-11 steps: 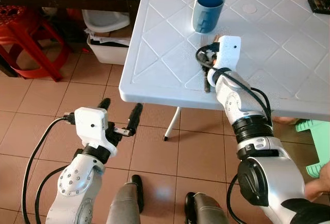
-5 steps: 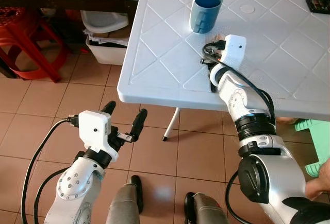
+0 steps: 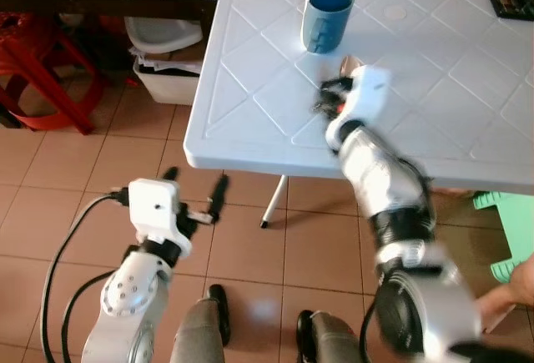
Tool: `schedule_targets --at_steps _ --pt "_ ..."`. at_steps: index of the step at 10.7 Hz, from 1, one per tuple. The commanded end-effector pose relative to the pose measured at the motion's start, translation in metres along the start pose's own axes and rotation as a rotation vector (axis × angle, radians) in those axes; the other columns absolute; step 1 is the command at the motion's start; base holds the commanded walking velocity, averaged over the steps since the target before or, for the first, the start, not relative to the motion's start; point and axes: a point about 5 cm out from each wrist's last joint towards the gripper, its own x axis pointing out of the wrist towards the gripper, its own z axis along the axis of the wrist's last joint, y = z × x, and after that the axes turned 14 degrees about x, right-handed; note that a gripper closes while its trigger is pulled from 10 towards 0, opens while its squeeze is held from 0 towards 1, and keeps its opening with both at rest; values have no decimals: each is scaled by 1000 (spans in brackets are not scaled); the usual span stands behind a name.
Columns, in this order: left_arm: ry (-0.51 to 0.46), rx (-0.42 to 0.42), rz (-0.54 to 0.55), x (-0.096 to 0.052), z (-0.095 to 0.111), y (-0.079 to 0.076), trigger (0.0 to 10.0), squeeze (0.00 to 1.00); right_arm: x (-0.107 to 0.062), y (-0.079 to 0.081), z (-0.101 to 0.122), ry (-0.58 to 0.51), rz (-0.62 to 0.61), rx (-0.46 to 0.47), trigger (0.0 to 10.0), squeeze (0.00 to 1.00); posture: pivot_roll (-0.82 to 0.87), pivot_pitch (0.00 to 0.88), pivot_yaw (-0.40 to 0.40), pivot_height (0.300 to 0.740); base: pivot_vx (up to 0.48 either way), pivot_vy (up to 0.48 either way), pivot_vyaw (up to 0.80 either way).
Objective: Setting the table
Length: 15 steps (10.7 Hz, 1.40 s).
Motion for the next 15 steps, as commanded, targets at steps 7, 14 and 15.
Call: schedule_targets --at_steps 7,14,15 --pt "-41 115 70 12 -1 -1 10000 0 -41 -13 5 -178 43 -249 0 0 50 197 -7 740 0 441 0" --pt "-44 168 111 21 -3 -1 10000 0 -48 -11 1 -191 51 -268 0 0 51 174 -4 740 385 198 0" --pt "-43 165 124 21 -4 1 10000 0 -47 -11 3 -197 52 -272 0 0 51 172 -7 740 461 0 0"
